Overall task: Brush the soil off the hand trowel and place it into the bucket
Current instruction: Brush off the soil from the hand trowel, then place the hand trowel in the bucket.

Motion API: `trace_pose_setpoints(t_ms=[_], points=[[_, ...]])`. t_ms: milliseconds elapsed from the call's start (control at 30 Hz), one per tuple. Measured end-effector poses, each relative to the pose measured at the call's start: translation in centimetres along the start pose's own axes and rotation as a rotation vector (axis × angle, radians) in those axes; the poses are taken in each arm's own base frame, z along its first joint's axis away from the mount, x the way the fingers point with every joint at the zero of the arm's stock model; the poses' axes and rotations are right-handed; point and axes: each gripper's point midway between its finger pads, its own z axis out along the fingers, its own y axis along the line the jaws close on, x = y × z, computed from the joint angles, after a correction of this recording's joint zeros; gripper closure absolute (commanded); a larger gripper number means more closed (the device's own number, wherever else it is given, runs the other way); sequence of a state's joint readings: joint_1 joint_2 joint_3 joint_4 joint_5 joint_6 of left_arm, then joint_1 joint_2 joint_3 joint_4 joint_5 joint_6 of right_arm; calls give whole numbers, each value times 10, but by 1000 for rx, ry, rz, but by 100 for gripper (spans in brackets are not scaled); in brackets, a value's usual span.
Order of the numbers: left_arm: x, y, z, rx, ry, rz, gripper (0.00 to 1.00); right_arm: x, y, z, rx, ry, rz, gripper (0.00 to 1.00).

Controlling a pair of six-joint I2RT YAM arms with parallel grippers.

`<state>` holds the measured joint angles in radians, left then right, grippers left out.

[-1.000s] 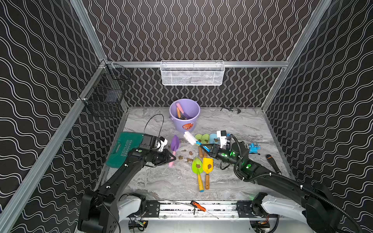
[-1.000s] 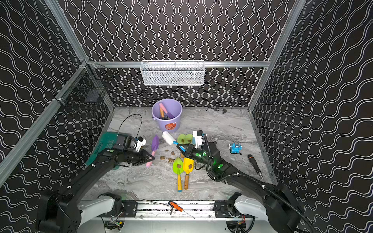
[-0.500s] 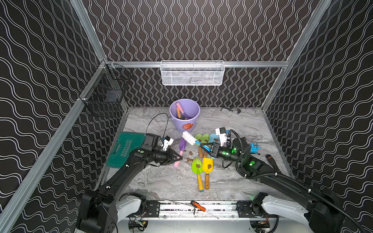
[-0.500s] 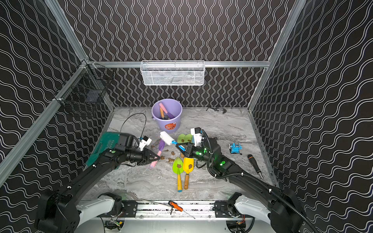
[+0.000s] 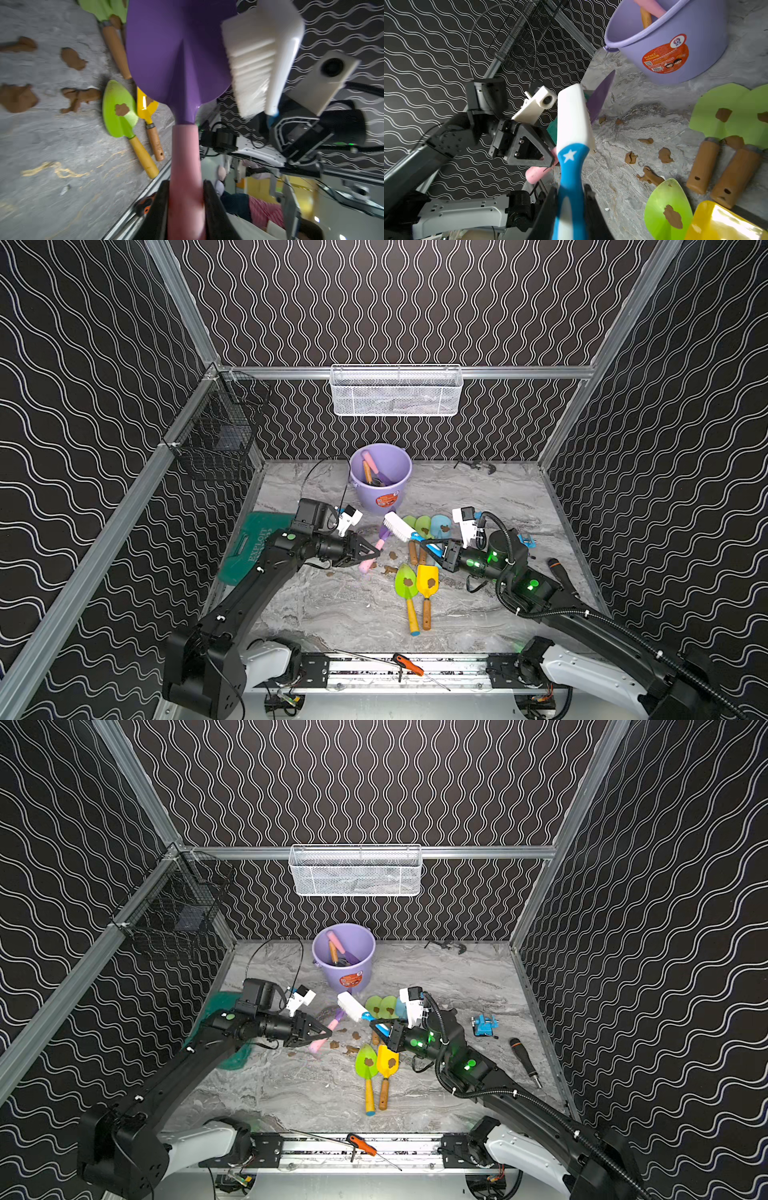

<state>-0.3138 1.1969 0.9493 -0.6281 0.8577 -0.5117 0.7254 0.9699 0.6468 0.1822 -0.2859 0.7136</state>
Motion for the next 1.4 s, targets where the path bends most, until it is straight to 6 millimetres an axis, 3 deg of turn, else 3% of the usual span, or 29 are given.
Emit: trace_pose_setpoints(t_ms=[233,500,667,733,833,967,1067,1200,1400], points=[[4,30,-16,-334,-30,88,100,1,2,18,45,60,-63,100],[1,40,-24,-580,-9,197,100,18,21,60,28,170,-148,100],[-1,39,-33,-669,-10,253,100,17,-3,81,114,194,-165,100],[0,41,-37,-697,0,262,100,-1,-19,84,159,160,-164,100],[-4,43,-44,-744,-3,281,100,-28,-47,73,260,90,-142,100],[-26,39,-48,-803,-30,315,100,-58,-63,43,332,-16,-132,100],[-56,28,-48,-833,-81,344,100,-65,-68,28,360,-54,-129,100],[-104,16,-40,-883,-125,396,100,-63,-73,18,377,-58,-124,100],[-174,14,-11,-972,-138,461,100,-54,-80,3,402,-65,-113,100]])
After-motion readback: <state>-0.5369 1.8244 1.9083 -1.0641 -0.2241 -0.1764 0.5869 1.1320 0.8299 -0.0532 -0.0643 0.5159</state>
